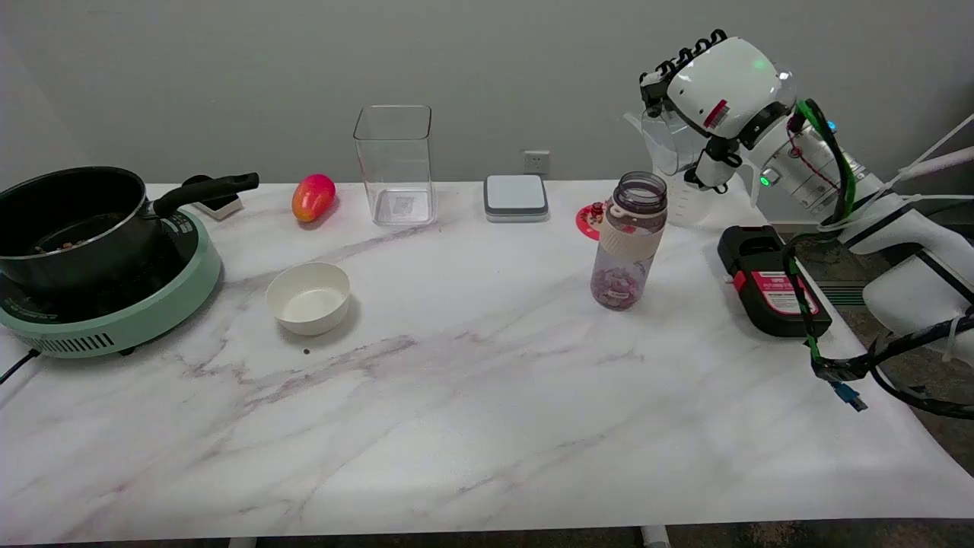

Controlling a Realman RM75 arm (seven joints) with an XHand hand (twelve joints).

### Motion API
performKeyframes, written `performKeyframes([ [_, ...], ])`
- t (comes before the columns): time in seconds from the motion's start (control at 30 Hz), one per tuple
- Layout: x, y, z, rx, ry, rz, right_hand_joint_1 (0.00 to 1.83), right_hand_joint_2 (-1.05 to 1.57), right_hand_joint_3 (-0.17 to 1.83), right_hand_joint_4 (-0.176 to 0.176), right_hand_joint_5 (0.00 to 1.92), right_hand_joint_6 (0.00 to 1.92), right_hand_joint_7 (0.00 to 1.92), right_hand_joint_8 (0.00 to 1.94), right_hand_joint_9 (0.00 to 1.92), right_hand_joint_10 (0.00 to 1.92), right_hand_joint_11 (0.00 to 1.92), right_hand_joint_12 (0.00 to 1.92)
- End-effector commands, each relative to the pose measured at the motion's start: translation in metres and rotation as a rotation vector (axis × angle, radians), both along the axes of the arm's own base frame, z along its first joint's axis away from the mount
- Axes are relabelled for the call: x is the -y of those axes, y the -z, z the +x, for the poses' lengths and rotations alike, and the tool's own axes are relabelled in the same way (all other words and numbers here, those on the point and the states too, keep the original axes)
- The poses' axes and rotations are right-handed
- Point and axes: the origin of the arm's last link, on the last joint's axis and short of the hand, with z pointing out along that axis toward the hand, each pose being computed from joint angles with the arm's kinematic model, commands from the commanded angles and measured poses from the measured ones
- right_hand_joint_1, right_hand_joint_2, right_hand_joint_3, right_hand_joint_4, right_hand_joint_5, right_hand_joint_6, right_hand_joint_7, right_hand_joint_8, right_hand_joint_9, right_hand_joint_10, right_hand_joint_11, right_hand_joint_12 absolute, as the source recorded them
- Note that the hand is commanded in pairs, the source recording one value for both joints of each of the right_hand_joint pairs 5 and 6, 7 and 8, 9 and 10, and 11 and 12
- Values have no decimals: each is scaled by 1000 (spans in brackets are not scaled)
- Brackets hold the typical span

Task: Place the cup on the table.

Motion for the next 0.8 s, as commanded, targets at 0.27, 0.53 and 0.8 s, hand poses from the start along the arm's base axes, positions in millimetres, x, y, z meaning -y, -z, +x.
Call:
performKeyframes([
  [0.27, -28, -33, 2, 253, -91, -70, 1476, 782, 741, 0, 1703, 1703, 1477, 1477, 1320, 1320, 1188, 1188],
  [0.53, -89, -50, -17, 462, -209, -181, 1502, 798, 725, 0, 1663, 1663, 1482, 1482, 1335, 1335, 1183, 1183],
  [0.8, -130, -6, -67, 655, -334, -254, 1507, 929, 643, 0, 1687, 1687, 1517, 1517, 1385, 1385, 1222, 1222],
])
